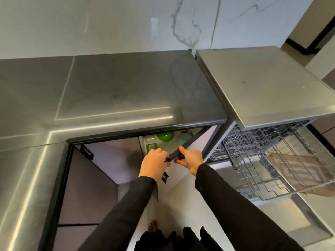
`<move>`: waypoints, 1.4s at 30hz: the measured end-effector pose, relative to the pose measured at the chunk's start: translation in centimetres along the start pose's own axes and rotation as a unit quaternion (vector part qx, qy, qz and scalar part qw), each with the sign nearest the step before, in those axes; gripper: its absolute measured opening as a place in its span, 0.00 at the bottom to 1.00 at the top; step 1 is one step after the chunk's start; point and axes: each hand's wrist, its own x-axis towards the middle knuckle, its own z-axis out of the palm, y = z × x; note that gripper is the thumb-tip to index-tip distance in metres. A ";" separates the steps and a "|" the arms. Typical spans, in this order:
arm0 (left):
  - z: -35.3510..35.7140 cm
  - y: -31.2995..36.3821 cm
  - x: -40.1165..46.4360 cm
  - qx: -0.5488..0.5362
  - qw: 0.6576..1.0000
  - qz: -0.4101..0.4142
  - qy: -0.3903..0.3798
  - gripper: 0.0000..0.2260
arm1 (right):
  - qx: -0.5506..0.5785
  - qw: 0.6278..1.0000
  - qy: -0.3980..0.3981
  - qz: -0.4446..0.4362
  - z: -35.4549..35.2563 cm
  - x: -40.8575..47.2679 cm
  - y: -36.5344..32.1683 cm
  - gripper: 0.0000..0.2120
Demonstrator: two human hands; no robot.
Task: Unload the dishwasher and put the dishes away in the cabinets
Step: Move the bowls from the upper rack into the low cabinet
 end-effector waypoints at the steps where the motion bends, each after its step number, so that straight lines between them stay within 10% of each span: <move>1: 0.1 -0.1 0.1 -0.004 1.000 -0.011 0.014 0.12 | 0.008 1.000 -0.012 0.003 0.2 0.4 -0.2 0.09; 11: -0.1 -1.8 2.7 -0.115 0.980 -0.129 0.098 0.05 | 0.073 0.996 -0.055 0.011 3.7 2.3 -1.3 0.17; 15: 0.1 -2.2 2.9 -0.286 0.913 -0.250 0.149 0.05 | 0.147 0.985 -0.085 0.031 3.9 2.7 -1.8 0.23; 17: 0.4 -2.1 2.6 -0.417 0.838 -0.326 0.136 0.08 | 0.164 0.981 -0.100 0.033 4.0 3.1 -2.1 0.29; 20: 0.1 -1.7 2.5 -0.684 0.602 -0.400 0.099 0.14 | 0.182 0.976 -0.111 0.037 4.3 3.4 -2.2 0.31; 23: -0.6 -1.3 3.3 -0.750 0.519 -0.398 0.101 0.28 | 0.187 0.974 -0.121 0.034 4.4 3.5 -1.9 0.30; 34: -1.3 -2.0 7.1 -0.820 0.407 -0.388 0.105 0.39 | 0.238 0.957 -0.164 0.038 5.3 4.0 -2.0 0.35; 42: -0.2 -2.4 8.6 -0.798 0.443 -0.384 0.139 0.32 | 0.196 0.969 -0.153 0.012 6.4 4.5 -2.8 0.27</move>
